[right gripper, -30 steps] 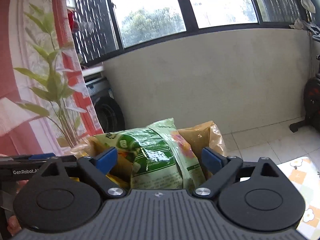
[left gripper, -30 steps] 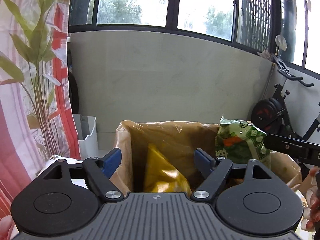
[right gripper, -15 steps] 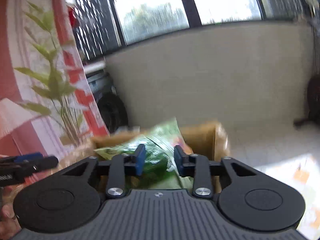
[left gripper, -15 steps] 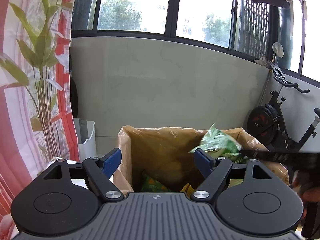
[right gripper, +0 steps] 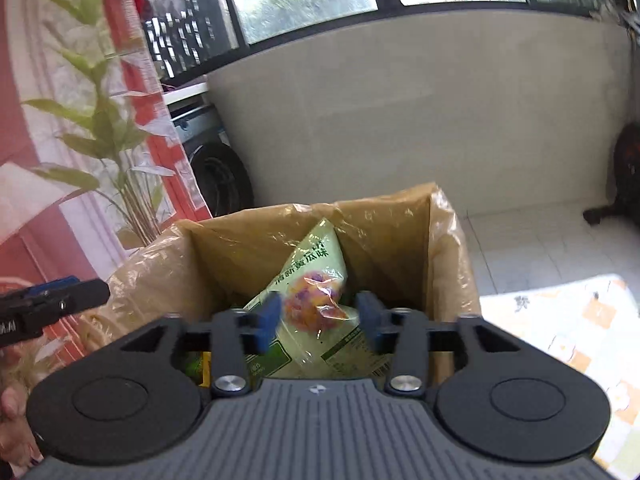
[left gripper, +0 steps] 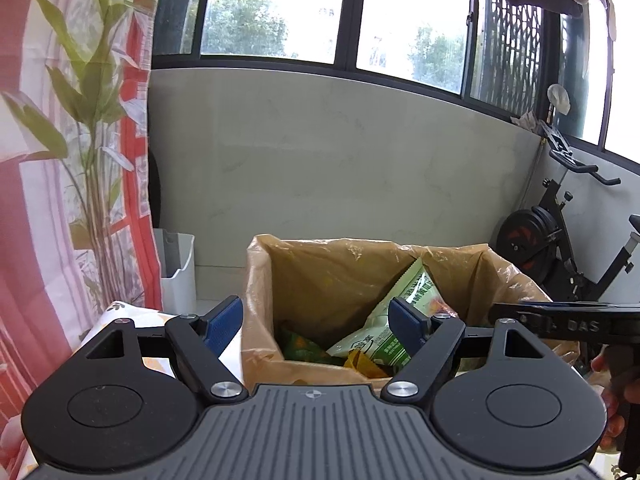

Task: Organize snacks
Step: 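Release both bags into the lined box, opening both tools, then grasp the red wrapped snack with the left tool while the right tool grasps the bread packet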

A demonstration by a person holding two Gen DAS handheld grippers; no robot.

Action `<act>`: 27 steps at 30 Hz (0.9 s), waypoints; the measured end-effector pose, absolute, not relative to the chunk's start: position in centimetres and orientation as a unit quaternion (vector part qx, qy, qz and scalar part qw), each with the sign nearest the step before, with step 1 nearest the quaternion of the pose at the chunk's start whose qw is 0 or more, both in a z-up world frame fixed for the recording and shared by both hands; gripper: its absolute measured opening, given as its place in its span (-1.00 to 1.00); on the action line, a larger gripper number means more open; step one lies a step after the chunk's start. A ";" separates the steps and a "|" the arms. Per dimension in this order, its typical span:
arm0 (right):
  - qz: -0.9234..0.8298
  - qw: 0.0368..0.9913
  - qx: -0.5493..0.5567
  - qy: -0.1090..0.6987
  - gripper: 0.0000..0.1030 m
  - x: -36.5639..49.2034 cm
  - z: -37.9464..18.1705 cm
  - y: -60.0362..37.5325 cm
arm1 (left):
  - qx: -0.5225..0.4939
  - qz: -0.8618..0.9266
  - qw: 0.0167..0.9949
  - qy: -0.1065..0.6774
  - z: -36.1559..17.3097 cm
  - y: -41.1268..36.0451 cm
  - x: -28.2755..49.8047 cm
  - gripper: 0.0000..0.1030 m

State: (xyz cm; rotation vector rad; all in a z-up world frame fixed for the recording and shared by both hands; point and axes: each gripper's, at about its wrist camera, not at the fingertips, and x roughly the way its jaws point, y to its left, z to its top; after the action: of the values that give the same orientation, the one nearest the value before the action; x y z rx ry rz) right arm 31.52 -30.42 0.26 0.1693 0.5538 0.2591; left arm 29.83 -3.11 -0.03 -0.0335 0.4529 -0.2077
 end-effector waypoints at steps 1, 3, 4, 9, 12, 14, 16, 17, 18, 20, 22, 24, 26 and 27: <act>0.126 0.952 0.077 0.270 0.49 31.3 0.2 -30.2 | -0.018 -0.101 0.969 0.226 -0.1 -2.9 29.6 0.59; 0.126 0.955 0.069 0.259 0.65 30.6 0.3 -30.1 | -0.022 -0.098 0.968 0.231 -0.2 -2.4 29.2 0.60; 0.126 0.956 0.066 0.255 0.68 30.2 0.3 -30.1 | -0.025 -0.095 0.967 0.235 -0.3 -2.2 29.0 0.62; 0.118 0.965 0.043 0.228 0.85 27.6 0.4 -30.2 | -0.022 -0.079 0.967 0.240 -0.7 -1.0 27.3 0.71; 0.124 0.969 0.032 0.211 0.99 26.0 0.3 -30.3 | -0.002 -0.067 0.969 0.238 -1.0 -0.8 26.1 0.71; 0.124 0.969 0.036 0.210 1.00 25.3 0.1 -30.4 | 0.004 -0.063 0.970 0.237 -1.2 -0.4 25.3 0.73; 0.128 0.969 0.042 0.208 1.00 24.7 -0.2 -30.5 | 0.004 -0.060 0.969 0.238 -1.4 -0.1 24.6 0.74; 0.130 0.969 0.044 0.206 1.00 24.4 -0.4 -30.6 | 0.004 -0.057 0.969 0.240 -1.6 0.1 24.3 0.74; 0.131 0.969 0.046 0.205 1.00 24.1 -0.6 -30.6 | 0.004 -0.055 0.969 0.240 -1.7 0.2 23.9 0.74; 0.132 0.968 0.055 0.206 1.00 23.6 -1.0 -30.8 | 0.004 -0.053 0.970 0.237 -2.1 0.3 23.0 0.74; 0.136 0.968 0.071 0.201 1.00 22.9 -1.5 -31.2 | 0.005 -0.052 0.971 0.234 -2.5 0.4 22.0 0.76; 0.140 0.967 0.079 0.196 1.00 22.3 -2.1 -31.4 | 0.006 -0.051 0.972 0.230 -2.9 0.5 21.1 0.76; 0.142 0.967 0.080 0.197 1.00 21.8 -2.5 -31.6 | 0.006 -0.056 0.973 0.225 -3.3 0.7 20.4 0.76; 0.145 0.966 0.082 0.198 1.00 21.5 -2.8 -31.7 | 0.005 -0.062 0.973 0.223 -3.6 0.8 20.2 0.76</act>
State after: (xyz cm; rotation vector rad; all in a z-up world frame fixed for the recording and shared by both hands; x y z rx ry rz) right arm 21.54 -31.74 -2.81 0.1652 0.4015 0.2942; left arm 20.20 0.82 -3.60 0.0095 0.4498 -0.1246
